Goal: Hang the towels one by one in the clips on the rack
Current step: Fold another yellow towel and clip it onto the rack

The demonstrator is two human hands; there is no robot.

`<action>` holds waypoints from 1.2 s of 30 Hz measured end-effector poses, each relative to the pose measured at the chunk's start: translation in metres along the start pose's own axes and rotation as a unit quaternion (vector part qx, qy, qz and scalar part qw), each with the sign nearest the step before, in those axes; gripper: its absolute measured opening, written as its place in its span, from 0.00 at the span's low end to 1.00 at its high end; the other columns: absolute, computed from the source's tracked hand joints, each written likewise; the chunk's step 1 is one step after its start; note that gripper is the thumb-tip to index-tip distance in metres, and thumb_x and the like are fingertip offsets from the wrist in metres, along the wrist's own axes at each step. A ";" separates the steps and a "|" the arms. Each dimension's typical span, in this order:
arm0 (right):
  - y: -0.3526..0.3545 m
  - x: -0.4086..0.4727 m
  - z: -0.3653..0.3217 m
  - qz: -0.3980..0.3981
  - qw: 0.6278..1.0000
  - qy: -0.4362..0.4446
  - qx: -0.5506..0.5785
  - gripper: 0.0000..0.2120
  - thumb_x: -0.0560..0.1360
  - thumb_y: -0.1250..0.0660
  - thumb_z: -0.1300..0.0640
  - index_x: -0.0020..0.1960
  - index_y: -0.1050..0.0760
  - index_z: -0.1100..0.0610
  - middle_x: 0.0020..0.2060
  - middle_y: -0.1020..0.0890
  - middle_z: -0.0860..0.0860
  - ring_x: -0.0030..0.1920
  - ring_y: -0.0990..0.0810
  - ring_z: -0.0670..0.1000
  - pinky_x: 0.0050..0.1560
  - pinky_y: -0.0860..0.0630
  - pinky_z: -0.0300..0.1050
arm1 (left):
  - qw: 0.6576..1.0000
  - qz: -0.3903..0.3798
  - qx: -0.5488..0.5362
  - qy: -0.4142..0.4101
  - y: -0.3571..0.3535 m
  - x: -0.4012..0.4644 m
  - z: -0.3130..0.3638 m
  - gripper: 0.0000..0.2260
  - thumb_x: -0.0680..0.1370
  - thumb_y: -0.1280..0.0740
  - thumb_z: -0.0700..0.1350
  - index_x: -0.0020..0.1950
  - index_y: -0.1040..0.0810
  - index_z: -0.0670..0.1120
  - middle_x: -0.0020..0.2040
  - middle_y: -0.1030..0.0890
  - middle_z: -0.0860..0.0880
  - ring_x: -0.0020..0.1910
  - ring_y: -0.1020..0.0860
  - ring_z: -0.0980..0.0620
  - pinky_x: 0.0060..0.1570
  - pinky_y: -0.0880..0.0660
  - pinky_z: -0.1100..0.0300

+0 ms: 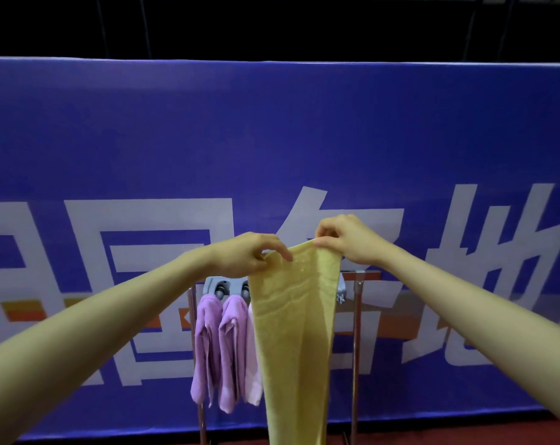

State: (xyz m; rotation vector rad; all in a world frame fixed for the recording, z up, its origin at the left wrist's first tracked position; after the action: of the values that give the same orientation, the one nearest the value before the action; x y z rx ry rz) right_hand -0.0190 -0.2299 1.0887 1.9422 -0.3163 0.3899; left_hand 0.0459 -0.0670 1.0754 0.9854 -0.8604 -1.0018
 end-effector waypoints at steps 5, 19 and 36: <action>-0.002 -0.003 -0.005 0.003 1.000 0.012 0.016 0.07 0.78 0.36 0.56 0.42 0.25 0.56 0.33 0.24 0.45 0.34 0.28 0.43 0.35 0.34 0.33 | 1.000 -0.020 -0.002 0.009 -0.006 0.000 0.003 0.22 0.76 0.42 0.35 0.65 0.27 0.54 0.48 0.30 0.65 0.41 0.28 0.68 0.40 0.33 0.74; -0.017 -0.011 -0.004 -0.124 0.990 0.008 0.073 0.04 0.75 0.32 0.62 0.49 0.26 0.58 0.42 0.22 0.48 0.39 0.22 0.48 0.42 0.22 0.46 | 0.957 0.170 0.198 -0.125 -0.009 -0.001 0.005 0.07 0.73 0.29 0.49 0.43 0.19 0.46 0.43 0.24 0.49 0.40 0.32 0.53 0.36 0.34 0.57; -0.029 -0.014 -0.006 0.008 0.938 -0.054 0.342 0.10 0.72 0.31 0.69 0.46 0.31 0.61 0.41 0.20 0.58 0.40 0.21 0.53 0.42 0.20 0.41 | 0.938 0.229 0.249 -0.079 0.000 -0.002 0.007 0.12 0.78 0.37 0.51 0.44 0.27 0.43 0.37 0.24 0.46 0.35 0.28 0.45 0.37 0.37 0.62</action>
State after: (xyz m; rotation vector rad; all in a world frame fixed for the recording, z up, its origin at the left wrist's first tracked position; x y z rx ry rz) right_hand -0.0207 -0.2127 1.0611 2.6523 -0.2889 0.4425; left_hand 0.0390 -0.0668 1.0770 1.0617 -1.4481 -0.4685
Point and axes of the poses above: each hand's wrist, its own x-axis towards the middle knuckle, its own y-axis out of the back of the hand, z = x × y, the point moved 6 cm from there along x, towards the middle knuckle
